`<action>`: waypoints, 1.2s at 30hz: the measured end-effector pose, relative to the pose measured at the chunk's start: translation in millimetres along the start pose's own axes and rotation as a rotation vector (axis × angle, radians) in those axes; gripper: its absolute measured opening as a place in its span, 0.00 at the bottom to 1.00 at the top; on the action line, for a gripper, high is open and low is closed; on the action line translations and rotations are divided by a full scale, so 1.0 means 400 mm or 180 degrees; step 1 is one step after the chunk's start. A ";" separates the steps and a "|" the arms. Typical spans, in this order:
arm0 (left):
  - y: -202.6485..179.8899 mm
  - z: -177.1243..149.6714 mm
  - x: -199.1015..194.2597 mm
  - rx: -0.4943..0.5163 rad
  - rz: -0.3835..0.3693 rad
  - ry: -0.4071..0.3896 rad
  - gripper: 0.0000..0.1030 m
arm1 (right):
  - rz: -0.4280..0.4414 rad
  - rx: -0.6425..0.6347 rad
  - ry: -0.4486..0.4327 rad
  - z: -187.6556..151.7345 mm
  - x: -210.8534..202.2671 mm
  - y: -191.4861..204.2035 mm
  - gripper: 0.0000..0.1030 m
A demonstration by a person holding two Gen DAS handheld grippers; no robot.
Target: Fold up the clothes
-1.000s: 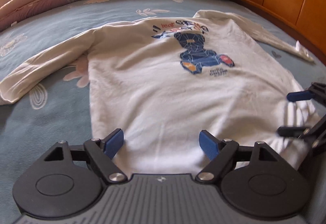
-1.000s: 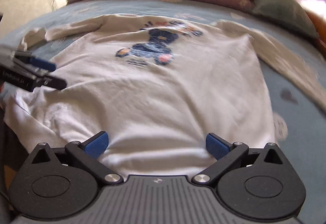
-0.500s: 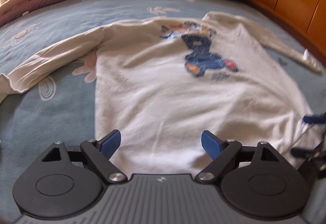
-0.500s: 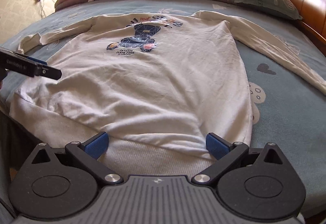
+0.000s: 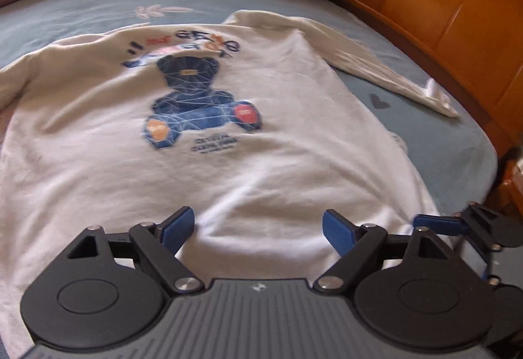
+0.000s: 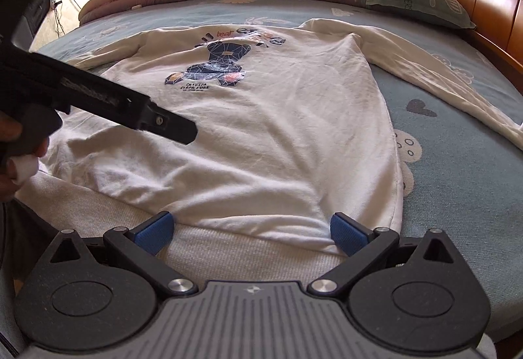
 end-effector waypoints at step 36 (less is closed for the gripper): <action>0.342 0.275 0.151 -0.1091 -0.0289 0.0723 0.83 | -0.0107 0.0764 0.0419 0.447 0.355 -0.213 1.00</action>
Point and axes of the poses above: each gripper's, at about its wrist camera, not at the fingertips, and x roughly the way its jaws point, y to its left, z to its top, the point moved 4 cm from there along x, roughly the way its jaws point, and after that the axes turned 5 degrees about x, right-handed, at the moved point
